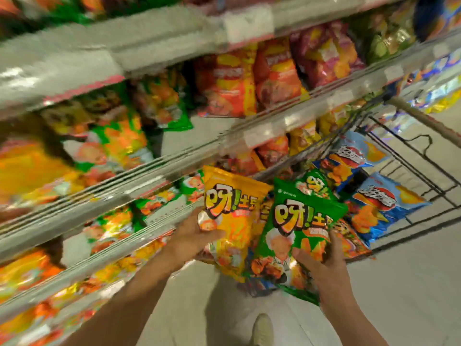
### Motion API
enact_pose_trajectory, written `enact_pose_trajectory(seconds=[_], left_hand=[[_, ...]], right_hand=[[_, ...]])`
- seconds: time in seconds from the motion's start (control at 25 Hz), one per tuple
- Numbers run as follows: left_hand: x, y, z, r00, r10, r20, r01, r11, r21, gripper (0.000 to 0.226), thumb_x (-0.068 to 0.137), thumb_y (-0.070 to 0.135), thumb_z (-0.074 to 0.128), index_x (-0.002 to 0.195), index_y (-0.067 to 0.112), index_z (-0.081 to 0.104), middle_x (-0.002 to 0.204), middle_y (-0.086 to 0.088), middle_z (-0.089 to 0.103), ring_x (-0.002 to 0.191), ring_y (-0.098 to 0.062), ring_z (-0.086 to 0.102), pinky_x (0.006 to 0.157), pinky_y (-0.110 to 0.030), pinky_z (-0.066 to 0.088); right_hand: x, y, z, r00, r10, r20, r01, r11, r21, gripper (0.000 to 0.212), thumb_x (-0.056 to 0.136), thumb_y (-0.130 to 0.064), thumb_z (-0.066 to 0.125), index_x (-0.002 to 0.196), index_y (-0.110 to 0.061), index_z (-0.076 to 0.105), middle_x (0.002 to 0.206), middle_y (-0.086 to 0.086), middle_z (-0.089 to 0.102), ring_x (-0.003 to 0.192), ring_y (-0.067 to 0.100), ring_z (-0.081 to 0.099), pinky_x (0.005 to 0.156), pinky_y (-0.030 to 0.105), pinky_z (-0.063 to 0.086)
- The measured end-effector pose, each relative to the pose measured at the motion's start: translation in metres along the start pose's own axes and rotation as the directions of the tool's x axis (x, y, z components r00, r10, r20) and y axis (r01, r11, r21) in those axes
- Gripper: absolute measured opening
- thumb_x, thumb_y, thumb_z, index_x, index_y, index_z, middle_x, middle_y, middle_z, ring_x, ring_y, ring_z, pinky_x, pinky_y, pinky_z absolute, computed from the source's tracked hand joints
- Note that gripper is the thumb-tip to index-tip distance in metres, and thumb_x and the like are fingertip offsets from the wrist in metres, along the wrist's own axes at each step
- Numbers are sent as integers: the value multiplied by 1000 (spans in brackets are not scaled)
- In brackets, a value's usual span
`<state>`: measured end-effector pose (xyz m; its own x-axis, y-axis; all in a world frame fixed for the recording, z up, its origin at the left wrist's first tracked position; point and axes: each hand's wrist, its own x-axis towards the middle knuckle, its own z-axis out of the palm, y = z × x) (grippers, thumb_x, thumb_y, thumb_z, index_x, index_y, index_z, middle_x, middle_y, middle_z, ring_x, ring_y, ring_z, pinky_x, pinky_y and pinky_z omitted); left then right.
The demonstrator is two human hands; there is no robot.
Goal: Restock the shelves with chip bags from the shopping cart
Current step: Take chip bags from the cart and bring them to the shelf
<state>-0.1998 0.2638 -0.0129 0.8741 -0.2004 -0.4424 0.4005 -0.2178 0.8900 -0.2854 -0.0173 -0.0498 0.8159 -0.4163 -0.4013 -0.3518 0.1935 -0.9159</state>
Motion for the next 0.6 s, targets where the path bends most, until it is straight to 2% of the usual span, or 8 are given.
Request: enact_pose_trajectory(seconds=[0.16,0.24,0.32,0.36,0.4,0.48,0.52,0.6], left_hand=[[-112,-34,-78,998,31,-58,-30,999,22,64,84,4,80,138,24,53,129,4,68,109,-11,68,88,-23,57],[-158,-45,-113,995,60,-81,-58,998,25,57,85,1,78,125,34,54,108,17,74,101,-3,68,74,-11,53],[-196,-50,-147,991,77,-111,-74,997,28,58,86,0,77,114,42,49,83,31,74,80,14,67,66,-4,48],[-211,-50,-161,987,98,-127,-93,995,46,58,86,3,78,113,44,47,76,31,73,75,14,67,64,-3,47],[-223,-49,-174,979,131,-153,-121,990,71,59,84,6,80,116,44,48,82,27,75,81,9,69,67,-6,49],[-239,-47,-192,968,156,-195,-145,987,71,69,80,7,83,136,31,51,117,6,76,107,-10,70,81,-20,54],[-244,-45,-197,967,153,-205,-149,988,36,74,78,9,84,142,25,49,123,1,73,109,-12,69,81,-21,54],[-248,-46,-203,964,186,-192,-181,983,39,76,74,25,87,140,32,49,118,18,73,102,1,70,77,-14,53]], right_hand=[[-82,9,44,996,-78,45,83,990,-117,111,67,-15,91,153,-45,27,133,-26,50,124,13,49,101,41,46],[-110,1,66,986,-127,106,146,970,-194,115,65,-19,93,153,-46,25,140,-25,42,121,4,47,105,36,45],[-129,-19,94,967,-141,212,177,971,-163,114,59,-18,95,148,-51,32,137,-25,43,103,-10,57,86,22,53],[-134,-29,106,957,-130,260,164,980,-112,109,54,-17,95,141,-56,41,134,-23,51,99,-8,63,77,23,57],[-140,-40,119,941,-112,320,144,987,-77,103,50,-19,96,134,-57,50,131,-17,62,101,4,70,80,34,61],[-140,-61,139,911,-132,391,178,980,-85,95,45,-29,97,130,-43,57,118,-1,73,107,28,71,96,57,54],[-136,-74,148,895,-176,409,233,968,-94,91,46,-31,97,128,-36,58,113,0,75,107,33,70,97,59,52],[-113,-105,165,862,-269,431,348,931,-115,87,52,-28,95,130,-30,57,105,-5,73,105,31,67,89,51,55]])
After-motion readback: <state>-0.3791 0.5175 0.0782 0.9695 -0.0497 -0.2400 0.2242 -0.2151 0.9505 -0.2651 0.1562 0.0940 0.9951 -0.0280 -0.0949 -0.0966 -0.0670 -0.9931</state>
